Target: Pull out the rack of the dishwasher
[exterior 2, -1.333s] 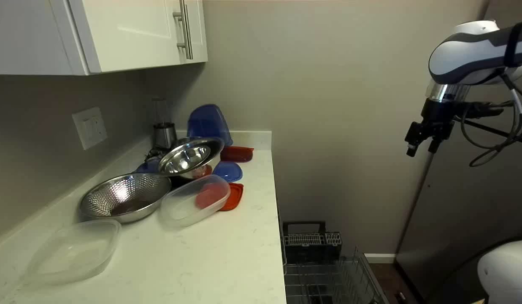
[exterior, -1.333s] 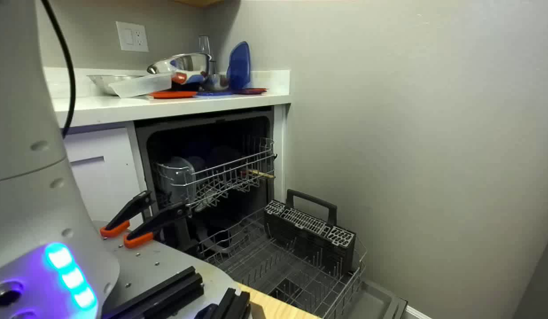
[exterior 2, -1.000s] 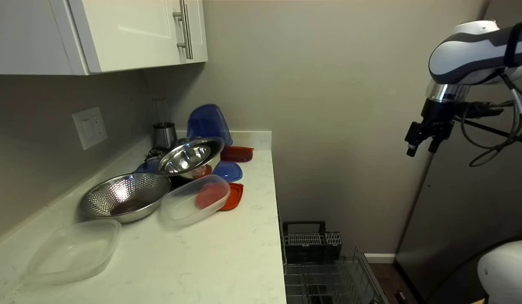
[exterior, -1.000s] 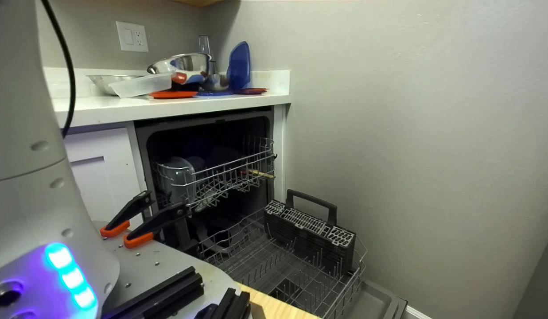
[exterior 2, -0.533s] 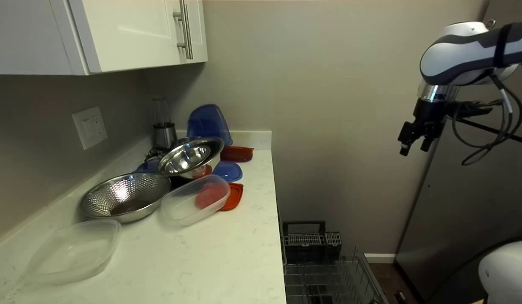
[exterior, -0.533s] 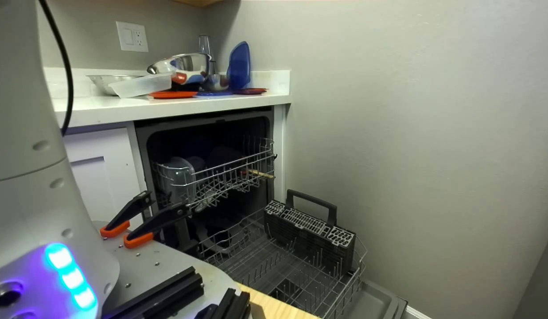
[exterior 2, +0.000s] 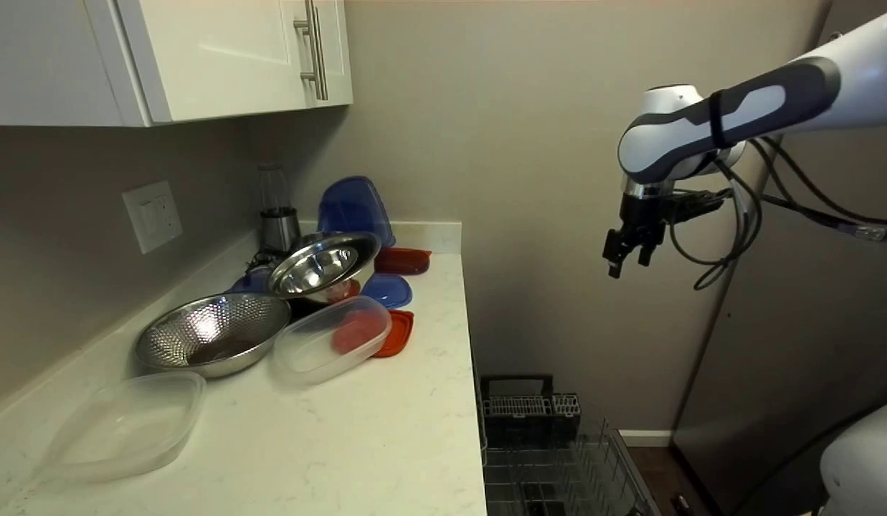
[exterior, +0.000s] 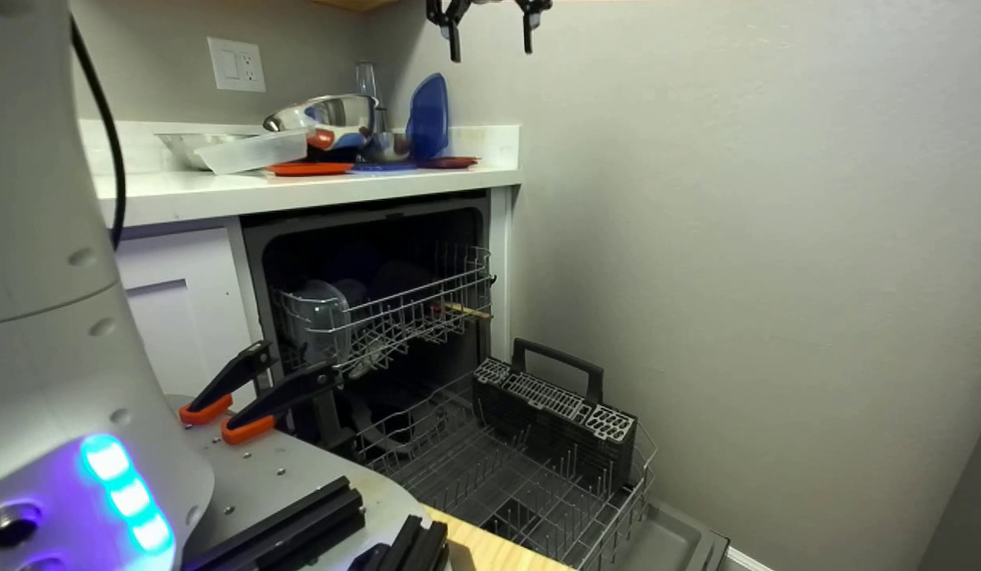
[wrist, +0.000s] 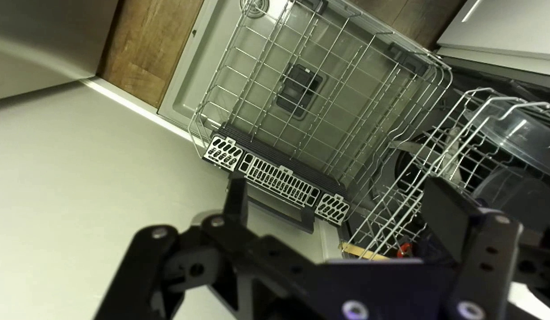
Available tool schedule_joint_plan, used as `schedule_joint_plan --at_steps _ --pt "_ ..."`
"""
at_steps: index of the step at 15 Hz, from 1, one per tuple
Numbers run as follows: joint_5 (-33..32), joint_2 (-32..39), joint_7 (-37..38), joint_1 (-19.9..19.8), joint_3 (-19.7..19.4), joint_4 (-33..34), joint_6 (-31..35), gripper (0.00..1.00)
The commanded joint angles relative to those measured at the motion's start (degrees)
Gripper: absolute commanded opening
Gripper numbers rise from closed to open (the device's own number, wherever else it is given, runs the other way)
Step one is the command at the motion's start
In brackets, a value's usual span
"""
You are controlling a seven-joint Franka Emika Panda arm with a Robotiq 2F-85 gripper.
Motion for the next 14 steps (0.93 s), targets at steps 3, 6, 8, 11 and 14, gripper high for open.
schedule_joint_plan --at_steps 3,6,8,11,14 --pt "1.5 11.9 6.3 -0.7 1.7 3.2 10.7 1.0" --pt "2.8 16.9 7.8 -0.6 2.1 3.2 16.3 1.0" --pt "4.6 20.0 10.5 -0.5 2.4 3.8 19.4 1.0" --pt "6.8 24.1 14.9 -0.4 3.0 5.1 23.8 1.0" --pt "6.9 29.3 19.5 -0.1 3.0 7.4 27.8 1.0"
